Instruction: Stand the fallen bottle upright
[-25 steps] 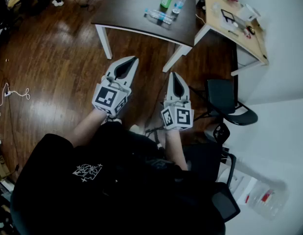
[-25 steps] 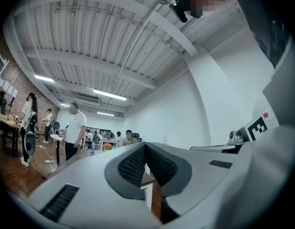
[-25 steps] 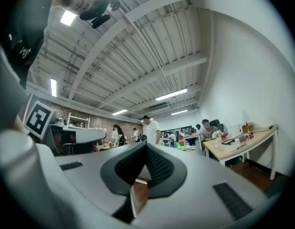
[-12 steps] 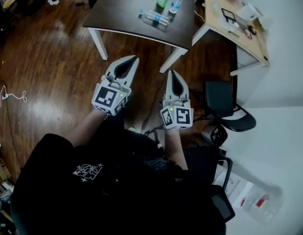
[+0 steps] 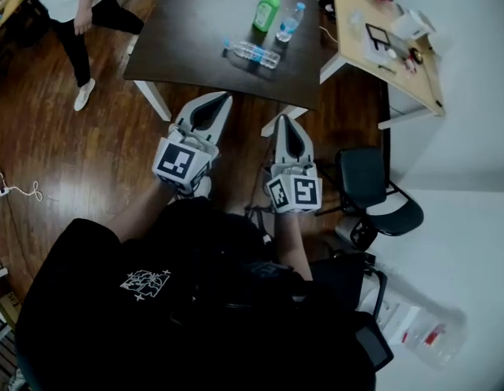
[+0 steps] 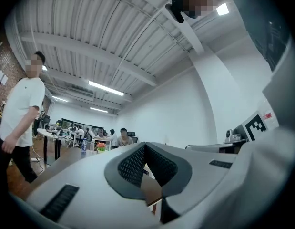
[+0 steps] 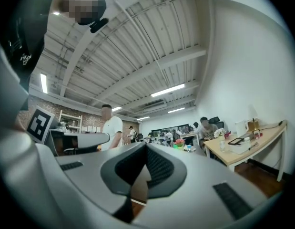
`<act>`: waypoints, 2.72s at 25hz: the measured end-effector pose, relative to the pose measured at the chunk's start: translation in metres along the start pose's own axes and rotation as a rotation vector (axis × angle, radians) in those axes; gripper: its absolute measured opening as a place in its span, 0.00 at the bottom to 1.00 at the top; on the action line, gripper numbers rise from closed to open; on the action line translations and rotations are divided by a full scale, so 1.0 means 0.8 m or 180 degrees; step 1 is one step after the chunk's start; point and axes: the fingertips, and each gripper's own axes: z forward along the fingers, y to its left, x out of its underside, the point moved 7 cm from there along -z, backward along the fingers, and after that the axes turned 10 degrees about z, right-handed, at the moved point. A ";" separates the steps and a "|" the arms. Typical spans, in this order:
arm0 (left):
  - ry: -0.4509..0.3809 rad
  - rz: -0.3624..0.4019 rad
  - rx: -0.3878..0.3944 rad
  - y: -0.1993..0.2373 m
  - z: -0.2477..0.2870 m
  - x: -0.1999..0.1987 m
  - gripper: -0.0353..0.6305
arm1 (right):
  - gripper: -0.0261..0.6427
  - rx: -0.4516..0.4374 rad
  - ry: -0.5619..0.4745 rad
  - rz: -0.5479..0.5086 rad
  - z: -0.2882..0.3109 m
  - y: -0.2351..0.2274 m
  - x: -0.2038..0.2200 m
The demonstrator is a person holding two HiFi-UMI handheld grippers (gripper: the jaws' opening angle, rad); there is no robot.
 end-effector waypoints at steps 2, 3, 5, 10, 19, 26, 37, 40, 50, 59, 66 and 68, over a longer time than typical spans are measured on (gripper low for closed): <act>-0.0007 -0.0022 0.0052 0.026 0.021 0.002 0.05 | 0.07 0.0041 0.0006 -0.0007 0.031 -0.003 -0.001; -0.0003 -0.0034 0.0074 0.036 0.030 0.004 0.05 | 0.07 0.0059 0.0015 -0.0005 0.043 -0.005 0.000; 0.0010 -0.0053 0.0102 0.052 0.046 0.008 0.05 | 0.07 0.0078 0.0043 0.0002 0.064 -0.011 0.000; 0.0075 -0.0052 0.0097 0.078 0.089 0.022 0.05 | 0.07 0.0013 0.0142 0.0000 0.117 -0.039 0.003; 0.0140 -0.0002 -0.0290 0.117 0.172 0.038 0.05 | 0.07 -0.0394 0.0286 0.0003 0.219 -0.113 -0.005; 0.0237 0.0048 -0.0586 0.122 0.230 0.049 0.05 | 0.08 -0.0658 0.0448 0.0104 0.271 -0.166 -0.007; 0.0412 0.0063 -0.0762 0.148 0.253 0.068 0.05 | 0.22 -0.1194 0.1403 -0.0412 0.373 -0.198 0.077; 0.0462 0.0059 -0.0714 0.154 0.255 0.076 0.05 | 0.33 -0.1428 0.2071 -0.0937 0.407 -0.201 0.134; 0.0506 0.0108 -0.0601 0.181 0.272 0.118 0.06 | 0.47 -0.1639 0.3526 -0.2224 0.488 -0.202 0.225; 0.0647 0.0107 -0.0492 0.187 0.265 0.141 0.12 | 0.51 -0.1695 0.4143 -0.2664 0.502 -0.194 0.275; 0.0622 0.0094 -0.0472 0.193 0.260 0.140 0.12 | 0.48 -0.1618 0.4045 -0.2658 0.507 -0.201 0.271; 0.0612 0.0084 -0.0485 0.196 0.258 0.139 0.12 | 0.47 -0.1570 0.3883 -0.2510 0.508 -0.201 0.261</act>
